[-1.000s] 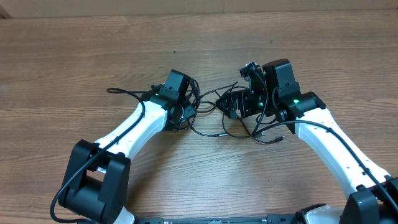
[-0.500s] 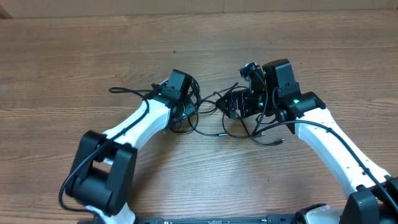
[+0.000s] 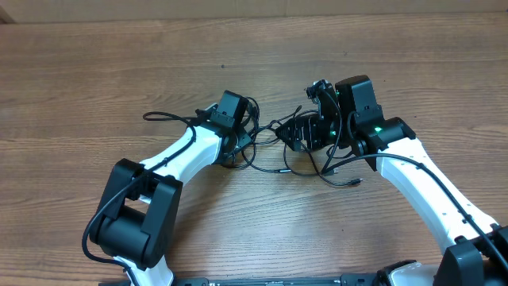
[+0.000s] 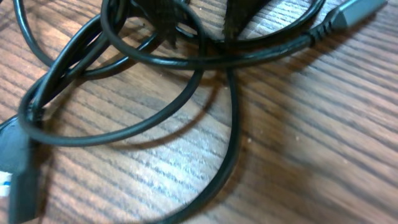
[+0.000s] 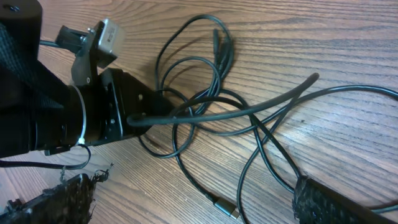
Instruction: Untangle cables
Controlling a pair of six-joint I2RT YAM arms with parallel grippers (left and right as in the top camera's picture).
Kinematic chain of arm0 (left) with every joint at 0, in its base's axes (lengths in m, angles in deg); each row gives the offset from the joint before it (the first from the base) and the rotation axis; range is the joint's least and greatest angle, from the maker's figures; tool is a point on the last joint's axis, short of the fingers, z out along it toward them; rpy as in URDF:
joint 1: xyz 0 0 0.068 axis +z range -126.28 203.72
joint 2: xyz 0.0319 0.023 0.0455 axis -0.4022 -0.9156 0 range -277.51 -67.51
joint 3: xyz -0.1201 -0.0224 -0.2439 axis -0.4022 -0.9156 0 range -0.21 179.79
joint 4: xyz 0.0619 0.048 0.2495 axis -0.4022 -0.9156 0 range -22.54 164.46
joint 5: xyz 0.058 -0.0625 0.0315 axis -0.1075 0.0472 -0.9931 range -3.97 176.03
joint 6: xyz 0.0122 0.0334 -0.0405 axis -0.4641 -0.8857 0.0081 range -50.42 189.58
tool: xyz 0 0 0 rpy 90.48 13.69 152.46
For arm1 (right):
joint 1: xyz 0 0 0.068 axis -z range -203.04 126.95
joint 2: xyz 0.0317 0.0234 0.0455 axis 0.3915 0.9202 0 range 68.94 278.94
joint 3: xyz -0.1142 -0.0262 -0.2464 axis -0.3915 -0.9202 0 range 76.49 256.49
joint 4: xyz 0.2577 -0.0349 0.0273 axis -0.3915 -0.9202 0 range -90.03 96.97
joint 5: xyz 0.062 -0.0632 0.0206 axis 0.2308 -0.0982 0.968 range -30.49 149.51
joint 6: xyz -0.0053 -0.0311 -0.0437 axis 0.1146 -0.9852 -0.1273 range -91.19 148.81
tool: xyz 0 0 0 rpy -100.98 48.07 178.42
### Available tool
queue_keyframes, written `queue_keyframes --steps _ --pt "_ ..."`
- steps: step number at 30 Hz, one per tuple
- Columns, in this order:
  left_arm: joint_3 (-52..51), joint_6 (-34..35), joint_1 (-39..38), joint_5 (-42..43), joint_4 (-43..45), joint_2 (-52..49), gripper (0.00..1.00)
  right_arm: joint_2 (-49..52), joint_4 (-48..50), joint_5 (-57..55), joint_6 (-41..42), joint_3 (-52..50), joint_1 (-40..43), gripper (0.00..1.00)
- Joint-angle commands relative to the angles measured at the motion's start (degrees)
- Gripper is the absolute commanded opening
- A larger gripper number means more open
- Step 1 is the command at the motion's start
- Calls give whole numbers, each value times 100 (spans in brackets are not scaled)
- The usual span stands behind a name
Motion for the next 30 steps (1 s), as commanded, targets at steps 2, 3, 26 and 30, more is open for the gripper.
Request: queue_keyframes --steps 2,3,26,30 --pt "-24 33 -131 -85 -13 -164 10 37 24 -39 -35 103 -11 100" --pt "-24 31 -162 -94 -13 -164 10 37 22 -39 -35 103 -11 100" --pt "44 -739 39 444 -282 1327 4 37 -76 -37 -35 103 -11 100" --pt "44 -734 133 435 -398 2017 4 37 -76 -37 -33 103 -11 100"
